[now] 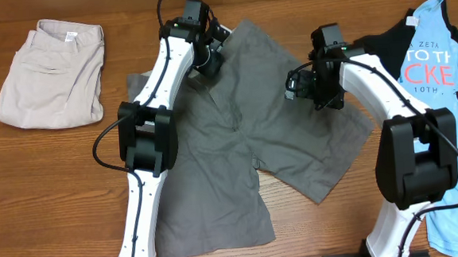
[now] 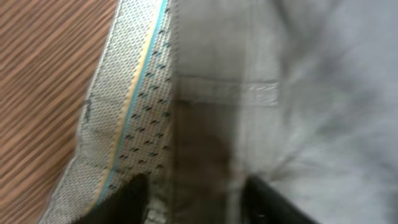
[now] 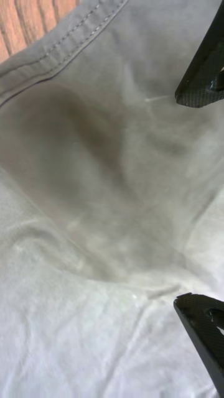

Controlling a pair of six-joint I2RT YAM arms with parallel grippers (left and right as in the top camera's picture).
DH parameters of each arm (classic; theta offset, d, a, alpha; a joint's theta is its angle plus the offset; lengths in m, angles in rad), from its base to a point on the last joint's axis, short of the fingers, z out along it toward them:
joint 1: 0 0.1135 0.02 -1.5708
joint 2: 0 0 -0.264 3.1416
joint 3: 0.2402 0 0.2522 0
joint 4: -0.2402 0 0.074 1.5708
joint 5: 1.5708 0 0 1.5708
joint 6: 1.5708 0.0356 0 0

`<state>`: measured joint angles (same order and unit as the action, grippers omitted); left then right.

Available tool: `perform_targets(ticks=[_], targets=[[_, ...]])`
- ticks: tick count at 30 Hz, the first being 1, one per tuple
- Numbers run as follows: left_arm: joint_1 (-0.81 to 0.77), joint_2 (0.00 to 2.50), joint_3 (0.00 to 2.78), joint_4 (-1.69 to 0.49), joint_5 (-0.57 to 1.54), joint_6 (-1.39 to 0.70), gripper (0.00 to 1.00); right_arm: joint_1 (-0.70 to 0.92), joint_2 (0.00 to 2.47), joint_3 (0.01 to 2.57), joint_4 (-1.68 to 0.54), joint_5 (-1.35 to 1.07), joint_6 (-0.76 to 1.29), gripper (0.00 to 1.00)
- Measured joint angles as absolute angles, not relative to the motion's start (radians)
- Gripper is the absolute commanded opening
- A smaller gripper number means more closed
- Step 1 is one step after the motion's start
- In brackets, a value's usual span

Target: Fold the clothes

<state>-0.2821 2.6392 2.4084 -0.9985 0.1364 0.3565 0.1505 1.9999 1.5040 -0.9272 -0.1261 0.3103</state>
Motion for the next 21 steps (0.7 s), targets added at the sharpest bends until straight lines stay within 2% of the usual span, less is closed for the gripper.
perform_targets(ticks=[3, 5, 7, 9, 10, 13, 15, 16, 21], targets=[[-0.282, 2.639, 2.408, -1.025, 0.101, 0.359, 0.73, 0.150, 1.993, 1.505, -0.937, -0.127, 0.310, 1.00], [-0.282, 2.639, 2.412, -1.055, 0.087, 0.362, 0.75, 0.150, 1.993, 1.505, -0.941, -0.127, 0.310, 1.00], [-0.279, 2.639, 2.418, -1.118, 0.074, 0.364, 0.74, 0.150, 1.993, 1.505, -0.943, -0.127, 0.310, 1.00], [-0.274, 2.639, 2.421, -1.168, 0.074, 0.375, 0.70, 0.150, 1.993, 1.505, -0.943, -0.127, 0.311, 1.00], [-0.273, 2.639, 2.422, -1.177, 0.072, 0.379, 0.60, 0.150, 1.993, 1.505, -0.943, -0.127, 0.310, 1.00], [-0.273, 2.639, 2.423, -1.190, 0.079, 0.392, 0.20, 0.150, 1.993, 1.505, -0.943, -0.127, 0.310, 1.00], [-0.273, 2.639, 2.423, -1.193, 0.095, 0.397, 0.08, 0.150, 1.993, 1.505, -0.943, -0.127, 0.310, 1.00], [-0.275, 2.639, 2.423, -1.188, 0.096, 0.403, 0.04, 0.150, 1.993, 1.505, -0.943, -0.127, 0.310, 1.00], [-0.274, 2.638, 2.423, -1.166, 0.098, 0.382, 0.04, 0.150, 1.993, 1.505, -0.943, -0.127, 0.310, 1.00]])
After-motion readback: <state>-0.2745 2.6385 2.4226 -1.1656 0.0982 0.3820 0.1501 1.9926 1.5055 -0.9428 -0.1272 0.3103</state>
